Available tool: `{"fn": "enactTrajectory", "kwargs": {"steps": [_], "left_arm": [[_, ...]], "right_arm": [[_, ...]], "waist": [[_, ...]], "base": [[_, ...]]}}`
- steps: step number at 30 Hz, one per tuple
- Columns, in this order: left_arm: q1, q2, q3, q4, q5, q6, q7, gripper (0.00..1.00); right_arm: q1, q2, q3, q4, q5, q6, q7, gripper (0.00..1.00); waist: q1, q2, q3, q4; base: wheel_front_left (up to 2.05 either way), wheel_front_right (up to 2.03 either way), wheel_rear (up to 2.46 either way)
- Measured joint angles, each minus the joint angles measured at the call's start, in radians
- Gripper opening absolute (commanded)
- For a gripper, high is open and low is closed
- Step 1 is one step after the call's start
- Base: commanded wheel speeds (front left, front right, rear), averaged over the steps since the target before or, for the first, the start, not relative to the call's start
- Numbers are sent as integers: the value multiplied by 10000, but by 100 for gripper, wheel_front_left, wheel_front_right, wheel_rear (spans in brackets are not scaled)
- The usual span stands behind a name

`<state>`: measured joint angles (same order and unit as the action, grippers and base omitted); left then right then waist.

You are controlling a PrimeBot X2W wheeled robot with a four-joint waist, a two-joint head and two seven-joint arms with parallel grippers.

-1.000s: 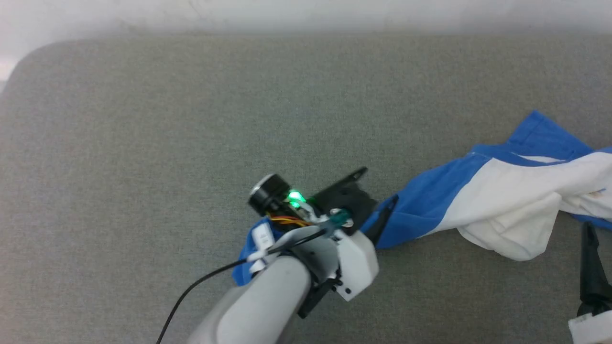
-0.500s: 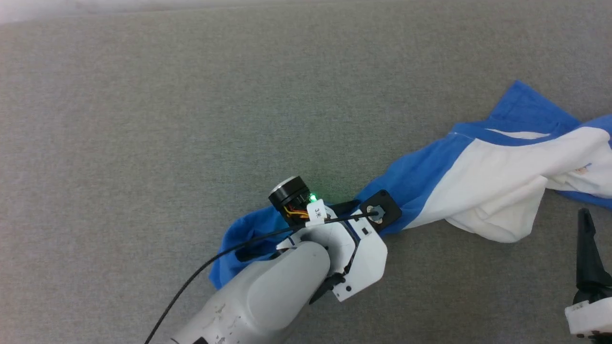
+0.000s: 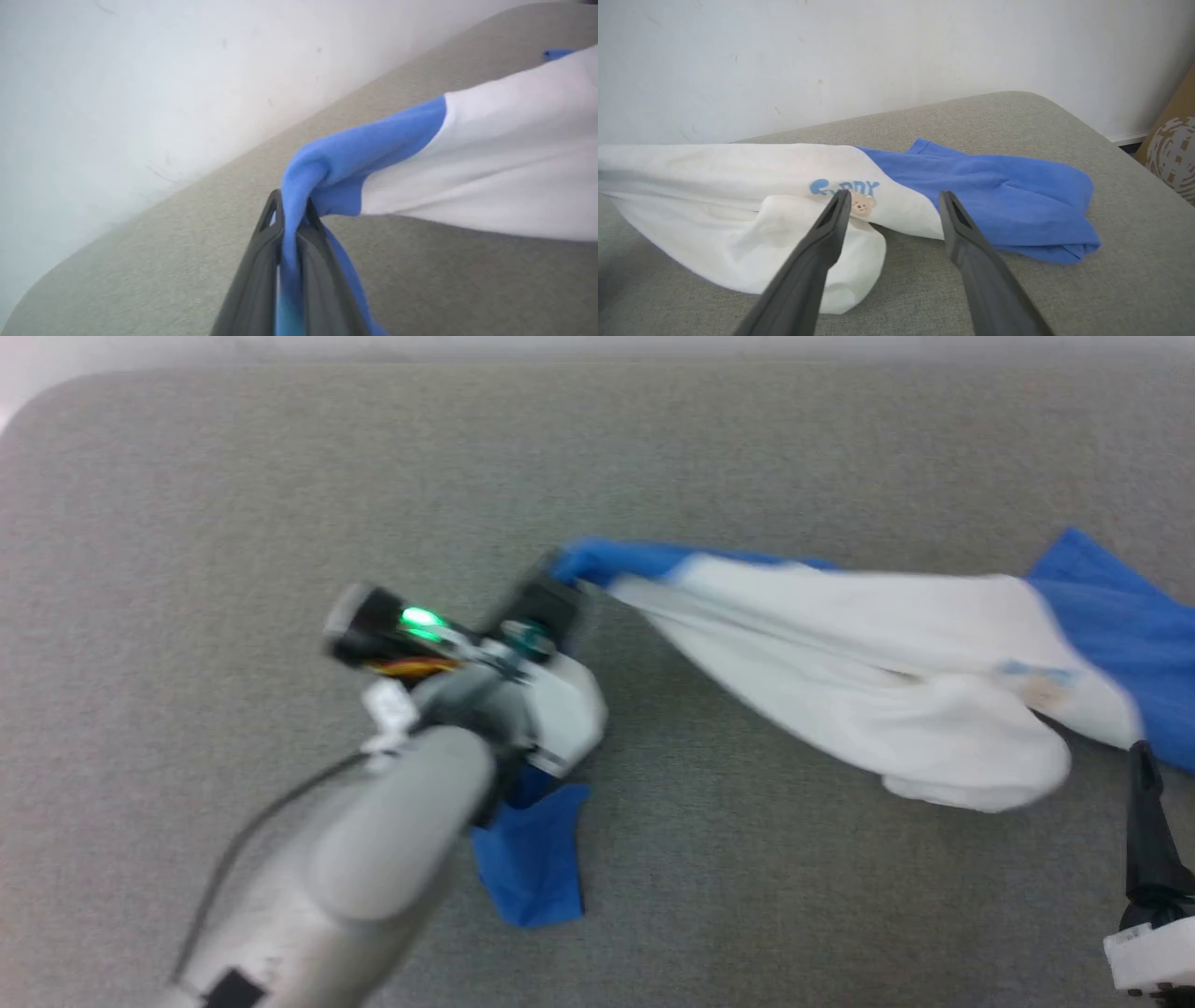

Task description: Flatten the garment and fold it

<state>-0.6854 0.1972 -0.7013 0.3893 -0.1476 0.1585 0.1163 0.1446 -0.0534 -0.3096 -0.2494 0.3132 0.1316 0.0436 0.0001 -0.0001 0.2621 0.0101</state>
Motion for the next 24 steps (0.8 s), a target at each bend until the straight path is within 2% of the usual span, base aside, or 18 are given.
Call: {"fn": "enactTrajectory", "kwargs": {"steps": [4,6,8,10,11,12,13,20,24], "left_arm": [[479,1373,1003,-1127,-21,888,-48,0],[1096,1791,1317,-1524,-174,1177,-65,0],[1774,1935,1429,-1708,-408,1252,-94,0],[2339,1843,1450,-1768,-667,1329,-203,0],[2541,1712,1484,-1779,-838,1388,-339,7],[2687,1557,1499,-1774,-982,1440,-508,45],[2794,1411,1492,-1741,-1039,1476,-692,100],[3390,462,1804,-1839,-1613,1868,-2506,100],[3558,416,1492,-2976,-1304,2065,-2548,100]], "right_arm": [[18,2,77,-81,0,0,104,100],[26,0,79,-94,-4,0,186,100],[31,0,104,-102,-61,0,249,100],[30,2,123,-115,-73,0,267,100],[31,0,125,-115,-75,0,272,100],[31,0,140,-117,-92,0,290,100],[31,0,176,-115,-128,0,341,100],[79,4,270,-71,-144,0,439,100],[259,4,257,-54,-142,0,441,100]], "waist": [[0,0,-87,351],[-1,0,-96,478],[-1,0,-78,563],[-1,0,-40,605],[0,0,-28,621],[0,0,-24,636],[0,0,-32,645],[-1,0,-323,631],[-1,0,-537,641]], "base": [[0,0,0],[0,0,0],[0,0,0],[0,0,0],[0,0,0],[0,0,0],[0,0,0],[0,0,0],[0,0,0]]}}
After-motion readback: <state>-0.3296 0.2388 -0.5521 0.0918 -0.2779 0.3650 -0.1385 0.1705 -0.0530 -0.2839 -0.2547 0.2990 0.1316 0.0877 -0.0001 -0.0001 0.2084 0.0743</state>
